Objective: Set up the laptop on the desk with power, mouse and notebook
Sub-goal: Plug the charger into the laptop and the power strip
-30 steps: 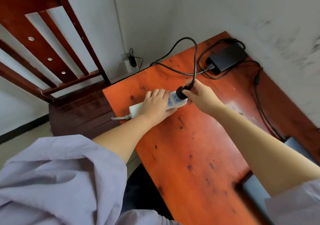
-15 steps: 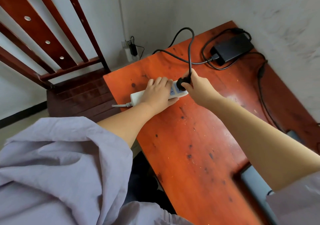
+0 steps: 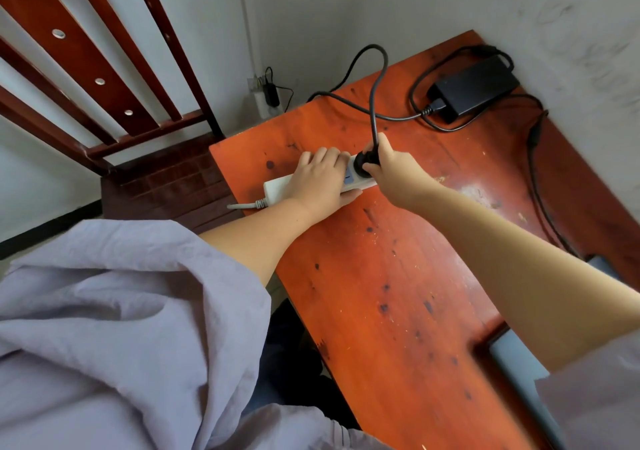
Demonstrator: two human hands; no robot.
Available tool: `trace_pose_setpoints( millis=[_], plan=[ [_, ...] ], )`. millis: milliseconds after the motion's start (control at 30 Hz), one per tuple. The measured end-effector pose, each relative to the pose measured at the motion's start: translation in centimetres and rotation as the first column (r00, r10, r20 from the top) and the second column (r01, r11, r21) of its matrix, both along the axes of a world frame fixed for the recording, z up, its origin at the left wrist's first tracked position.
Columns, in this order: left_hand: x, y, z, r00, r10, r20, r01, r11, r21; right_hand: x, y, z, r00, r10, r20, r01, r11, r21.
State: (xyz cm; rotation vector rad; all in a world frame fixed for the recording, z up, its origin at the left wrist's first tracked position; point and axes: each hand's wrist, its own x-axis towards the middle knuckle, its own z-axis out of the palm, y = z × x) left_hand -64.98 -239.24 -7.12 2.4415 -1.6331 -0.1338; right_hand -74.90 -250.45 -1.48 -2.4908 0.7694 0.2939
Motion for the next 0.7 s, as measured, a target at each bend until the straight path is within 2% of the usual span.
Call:
trace_pose_setpoints(
  millis=[267,467,600,700],
  plan=[
    [0.0,-0.1,0.0,1.000,-0.003,0.008,0.004,1.000,-0.027,0.5,-0.7,-0.7,0.999,-0.037,-0.021,0.039,0.998,0.059],
    [0.0,-0.1,0.3,1.000,-0.010,-0.014,0.010,1.000,0.017,0.4,-0.6,-0.4,0.998,-0.053,-0.022,0.054,0.996,0.072],
    [-0.6,-0.1,1.2,0.998,0.039,-0.053,-0.034,0.994,0.101,-0.9,-0.3,0.2,0.993,-0.106,0.059,0.097,0.985,0.145],
    [-1.9,1.2,2.3,0.999,-0.021,0.040,0.020,1.000,0.012,-5.1,0.0,0.1,0.971,-0.188,0.151,0.169,0.977,0.127]
  ],
)
